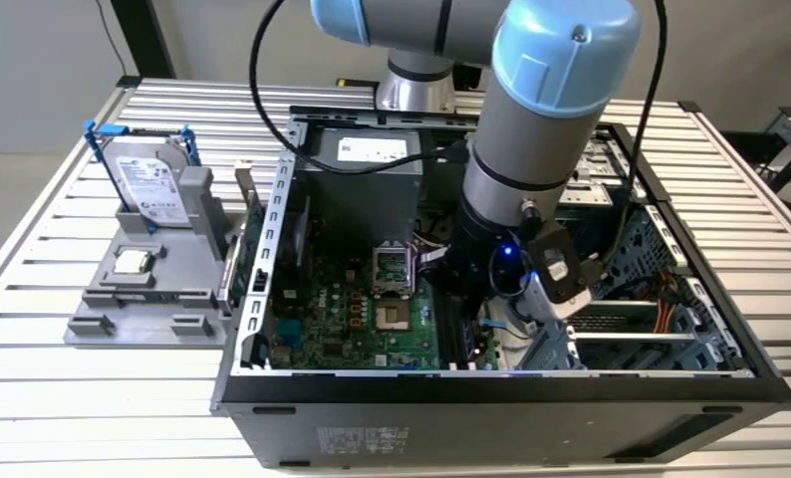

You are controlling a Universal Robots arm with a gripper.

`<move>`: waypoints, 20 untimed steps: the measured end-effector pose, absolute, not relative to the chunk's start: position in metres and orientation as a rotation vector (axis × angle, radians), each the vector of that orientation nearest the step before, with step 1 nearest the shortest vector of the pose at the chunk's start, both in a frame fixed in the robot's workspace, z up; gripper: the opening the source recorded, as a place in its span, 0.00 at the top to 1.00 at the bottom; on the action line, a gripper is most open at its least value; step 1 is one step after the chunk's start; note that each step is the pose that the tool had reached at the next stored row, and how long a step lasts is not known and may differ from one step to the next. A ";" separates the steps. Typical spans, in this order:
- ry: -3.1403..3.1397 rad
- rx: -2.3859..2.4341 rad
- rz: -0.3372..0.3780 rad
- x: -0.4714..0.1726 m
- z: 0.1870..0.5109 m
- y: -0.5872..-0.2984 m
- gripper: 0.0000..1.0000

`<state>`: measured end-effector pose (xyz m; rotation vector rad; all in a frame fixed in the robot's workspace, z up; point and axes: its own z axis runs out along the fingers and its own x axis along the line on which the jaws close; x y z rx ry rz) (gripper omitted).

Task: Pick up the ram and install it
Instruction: 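Insert the ram into the slot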

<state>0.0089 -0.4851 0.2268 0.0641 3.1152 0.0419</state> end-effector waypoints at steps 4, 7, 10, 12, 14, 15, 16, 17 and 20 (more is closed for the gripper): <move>3.115 0.064 0.042 0.009 0.245 -0.485 0.00; 3.115 0.064 0.042 0.009 0.254 -0.485 0.00; 3.115 0.064 0.042 0.009 0.254 -0.485 0.00; 3.115 0.064 0.042 0.009 0.255 -0.485 0.00; 3.115 0.064 0.042 0.009 0.255 -0.485 1.00; 3.115 0.064 0.042 0.009 0.255 -0.485 1.00; 3.115 0.064 0.042 0.009 0.255 -0.485 1.00; 3.115 0.064 0.042 0.009 0.255 -0.485 1.00; 3.115 0.064 0.042 0.009 0.255 -0.485 1.00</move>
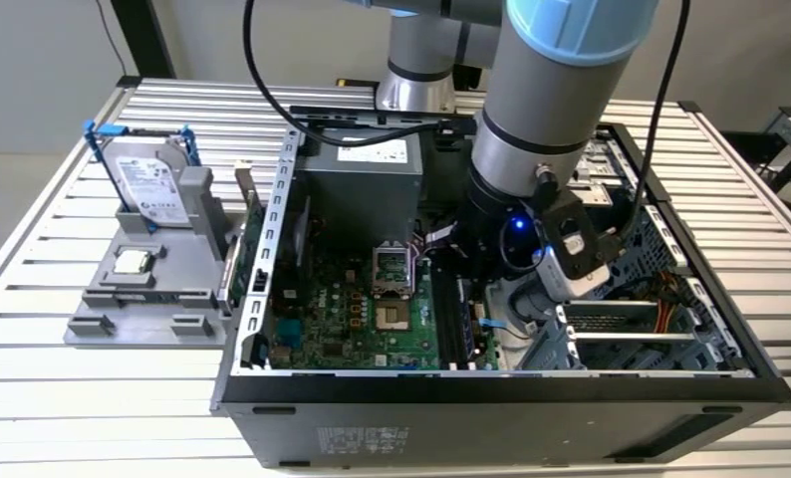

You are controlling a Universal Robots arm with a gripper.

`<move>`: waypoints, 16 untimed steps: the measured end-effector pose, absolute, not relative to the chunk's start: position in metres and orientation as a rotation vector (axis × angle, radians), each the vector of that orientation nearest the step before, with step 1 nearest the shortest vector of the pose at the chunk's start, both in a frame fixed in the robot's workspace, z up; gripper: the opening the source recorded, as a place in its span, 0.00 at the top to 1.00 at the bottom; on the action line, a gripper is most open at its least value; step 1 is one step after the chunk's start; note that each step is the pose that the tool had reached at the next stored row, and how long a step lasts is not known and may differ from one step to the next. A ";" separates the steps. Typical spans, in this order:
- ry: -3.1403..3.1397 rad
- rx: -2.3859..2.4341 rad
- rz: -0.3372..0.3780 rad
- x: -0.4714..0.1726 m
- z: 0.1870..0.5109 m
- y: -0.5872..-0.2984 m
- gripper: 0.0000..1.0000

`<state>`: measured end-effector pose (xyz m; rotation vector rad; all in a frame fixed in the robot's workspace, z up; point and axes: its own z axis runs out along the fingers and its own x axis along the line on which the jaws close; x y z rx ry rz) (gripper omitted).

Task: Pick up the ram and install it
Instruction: 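Insert the ram into the slot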

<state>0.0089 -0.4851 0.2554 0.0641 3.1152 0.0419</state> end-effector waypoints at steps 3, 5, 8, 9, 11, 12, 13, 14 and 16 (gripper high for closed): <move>3.115 0.064 0.042 0.009 0.256 -0.485 1.00; 3.115 0.064 0.042 0.009 0.256 -0.485 1.00; 3.115 0.064 0.042 0.009 0.256 -0.485 1.00; 3.115 0.064 0.042 0.009 0.256 -0.485 1.00; 3.115 0.062 0.042 0.009 0.256 -0.485 1.00; 3.115 0.057 0.042 0.009 0.256 -0.485 1.00; 3.116 0.048 0.042 0.009 0.256 -0.485 1.00; 3.116 0.035 0.042 0.009 0.256 -0.485 1.00; 3.116 0.003 0.043 0.009 0.256 -0.485 1.00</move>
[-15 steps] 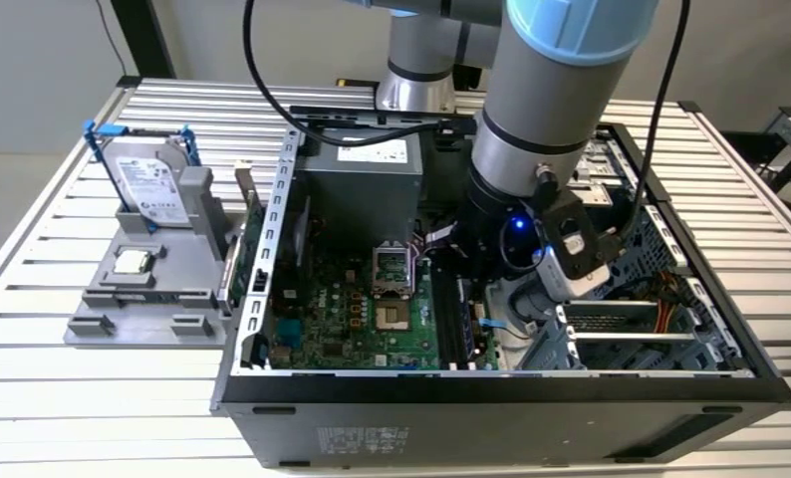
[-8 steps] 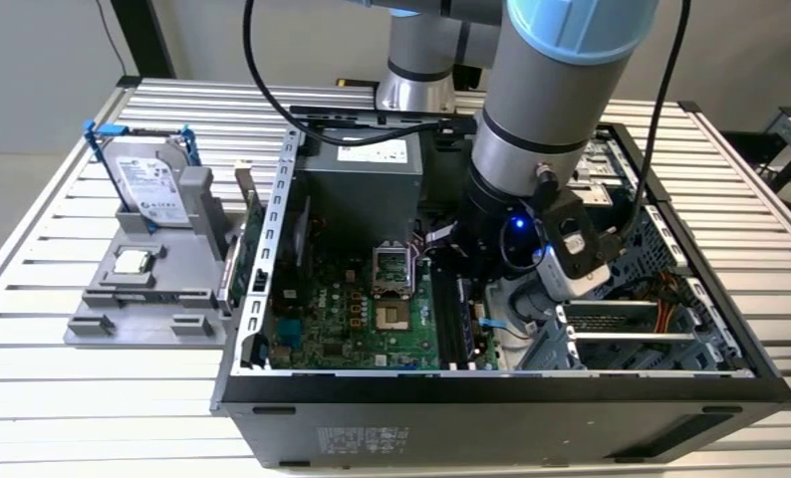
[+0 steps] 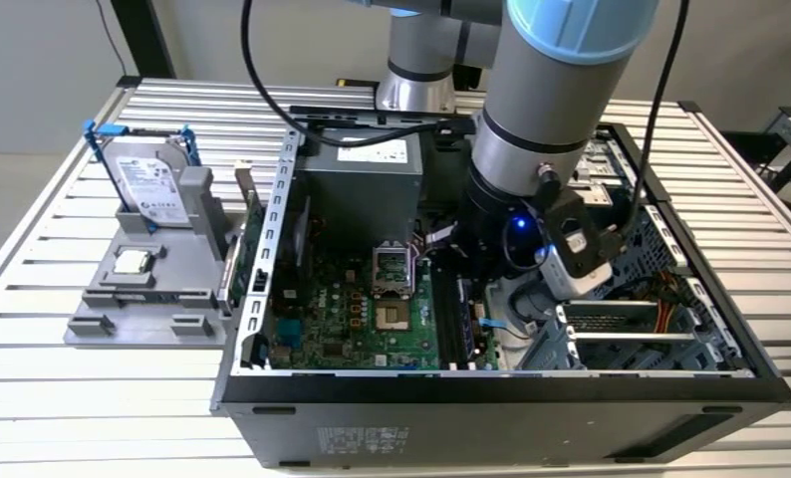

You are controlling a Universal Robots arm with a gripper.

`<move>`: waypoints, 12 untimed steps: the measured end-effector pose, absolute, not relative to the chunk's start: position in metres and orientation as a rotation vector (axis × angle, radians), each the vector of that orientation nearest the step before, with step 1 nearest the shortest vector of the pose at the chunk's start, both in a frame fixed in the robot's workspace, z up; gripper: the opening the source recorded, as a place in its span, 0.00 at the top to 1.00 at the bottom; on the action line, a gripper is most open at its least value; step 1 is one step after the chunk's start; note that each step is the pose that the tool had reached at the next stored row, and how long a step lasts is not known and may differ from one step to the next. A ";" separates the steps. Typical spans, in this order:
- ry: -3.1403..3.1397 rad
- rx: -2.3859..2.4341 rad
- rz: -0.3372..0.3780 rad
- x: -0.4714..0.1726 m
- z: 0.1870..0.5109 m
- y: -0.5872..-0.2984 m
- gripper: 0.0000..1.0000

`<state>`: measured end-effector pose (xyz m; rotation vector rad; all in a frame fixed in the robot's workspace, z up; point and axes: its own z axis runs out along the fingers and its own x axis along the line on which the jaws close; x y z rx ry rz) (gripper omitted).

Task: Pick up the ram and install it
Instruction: 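Insert the ram into the slot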

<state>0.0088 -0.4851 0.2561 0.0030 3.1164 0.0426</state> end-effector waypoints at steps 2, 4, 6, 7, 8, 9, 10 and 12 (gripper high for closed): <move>3.117 -0.032 0.043 0.009 0.256 -0.485 1.00; 3.116 -0.067 0.043 0.009 0.256 -0.485 1.00; 3.116 -0.103 0.043 0.009 0.256 -0.485 1.00; 3.115 -0.124 0.044 0.009 0.256 -0.485 1.00; 3.114 -0.145 0.044 0.009 0.256 -0.485 1.00; 3.113 -0.168 0.044 0.009 0.256 -0.485 1.00; 3.112 -0.193 0.045 0.009 0.256 -0.485 1.00; 3.109 -0.244 0.045 0.009 0.256 -0.485 1.00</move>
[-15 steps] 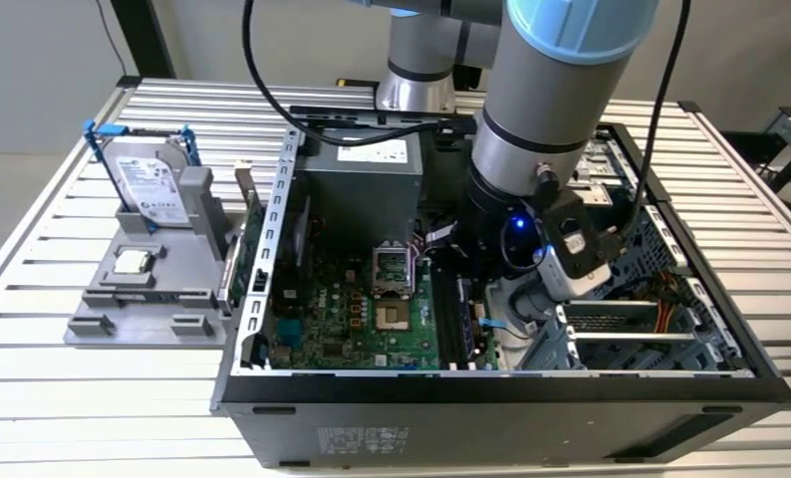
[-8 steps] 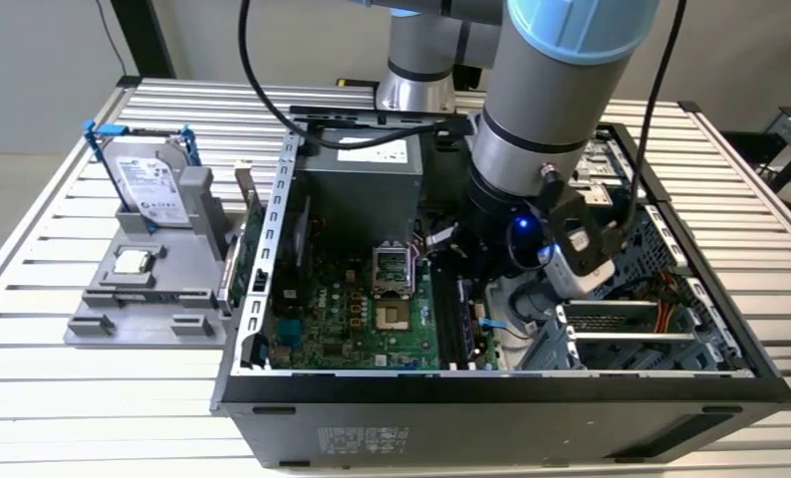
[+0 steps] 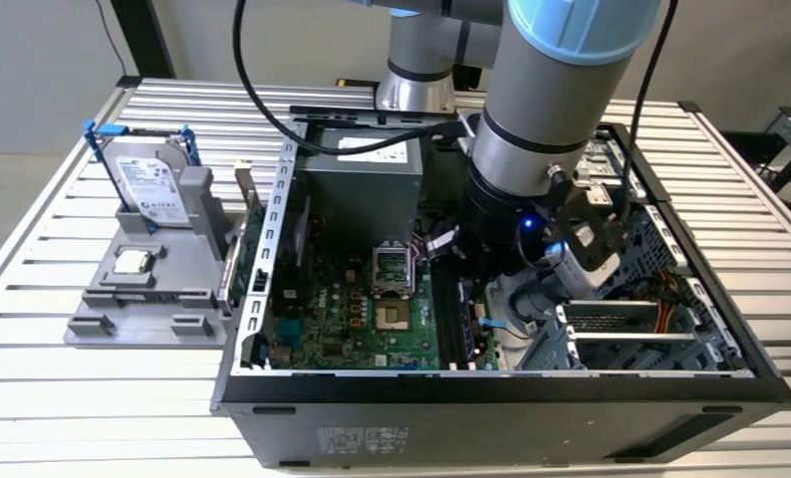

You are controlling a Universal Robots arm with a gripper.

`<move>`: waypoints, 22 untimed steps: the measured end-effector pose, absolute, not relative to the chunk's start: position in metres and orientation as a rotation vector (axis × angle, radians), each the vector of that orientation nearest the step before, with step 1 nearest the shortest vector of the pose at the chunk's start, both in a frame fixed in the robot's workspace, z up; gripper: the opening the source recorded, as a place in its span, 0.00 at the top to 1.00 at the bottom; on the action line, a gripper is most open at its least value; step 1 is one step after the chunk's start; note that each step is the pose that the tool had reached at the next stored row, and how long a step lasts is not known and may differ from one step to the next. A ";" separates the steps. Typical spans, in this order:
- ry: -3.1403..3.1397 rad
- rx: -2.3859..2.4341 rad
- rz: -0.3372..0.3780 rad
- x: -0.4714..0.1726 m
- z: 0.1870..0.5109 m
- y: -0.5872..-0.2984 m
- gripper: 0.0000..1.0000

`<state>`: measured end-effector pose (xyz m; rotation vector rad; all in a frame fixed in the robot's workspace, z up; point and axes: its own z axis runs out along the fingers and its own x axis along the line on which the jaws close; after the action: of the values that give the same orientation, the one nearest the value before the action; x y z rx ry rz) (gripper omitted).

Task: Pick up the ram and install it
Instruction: 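Insert the ram into the slot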

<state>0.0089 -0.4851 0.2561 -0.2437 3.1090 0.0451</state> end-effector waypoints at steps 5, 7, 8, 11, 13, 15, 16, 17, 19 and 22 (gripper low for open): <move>3.098 -0.371 0.047 0.009 0.256 -0.485 1.00; 3.093 -0.413 0.047 0.009 0.256 -0.485 1.00; 3.090 -0.434 0.047 0.009 0.256 -0.485 1.00; 3.082 -0.494 0.048 0.009 0.256 -0.485 1.00; 3.076 -0.529 0.048 0.009 0.256 -0.485 1.00; 3.071 -0.560 0.049 0.009 0.256 -0.485 1.00; 3.069 -0.573 0.049 0.009 0.256 -0.485 1.00; 3.066 -0.586 0.049 0.009 0.256 -0.485 1.00; 3.062 -0.610 0.049 0.009 0.256 -0.485 1.00; 3.054 -0.651 0.050 0.009 0.256 -0.485 1.00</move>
<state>0.0089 -0.4851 0.2560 -0.6510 3.0539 0.0495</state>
